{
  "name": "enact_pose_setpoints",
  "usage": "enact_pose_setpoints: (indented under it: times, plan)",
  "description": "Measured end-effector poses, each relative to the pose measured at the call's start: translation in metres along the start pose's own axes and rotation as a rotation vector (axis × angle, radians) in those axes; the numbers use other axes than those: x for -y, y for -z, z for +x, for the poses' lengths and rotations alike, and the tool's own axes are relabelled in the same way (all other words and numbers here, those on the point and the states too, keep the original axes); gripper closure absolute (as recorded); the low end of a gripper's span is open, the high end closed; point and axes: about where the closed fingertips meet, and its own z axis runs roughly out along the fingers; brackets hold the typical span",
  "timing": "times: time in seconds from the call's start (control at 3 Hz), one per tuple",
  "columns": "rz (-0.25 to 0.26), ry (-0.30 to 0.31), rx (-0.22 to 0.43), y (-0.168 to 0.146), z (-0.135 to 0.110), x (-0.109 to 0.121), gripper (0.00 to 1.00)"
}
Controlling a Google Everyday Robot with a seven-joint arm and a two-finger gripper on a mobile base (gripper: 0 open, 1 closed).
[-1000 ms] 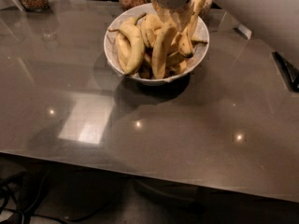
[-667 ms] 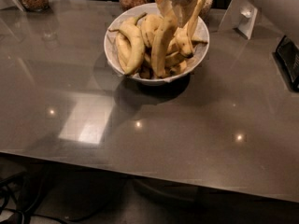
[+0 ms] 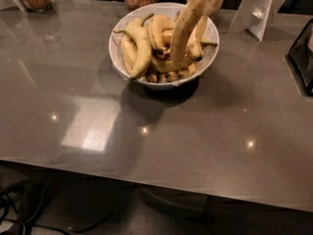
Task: Pick banana from white bowl
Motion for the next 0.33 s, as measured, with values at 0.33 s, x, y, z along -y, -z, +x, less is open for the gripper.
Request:
enact_pose_setpoints:
  times: [0.33]
  plan:
    - [0.044, -0.073, 0.115, 0.0223, 0.0125, -0.0175, 1.00]
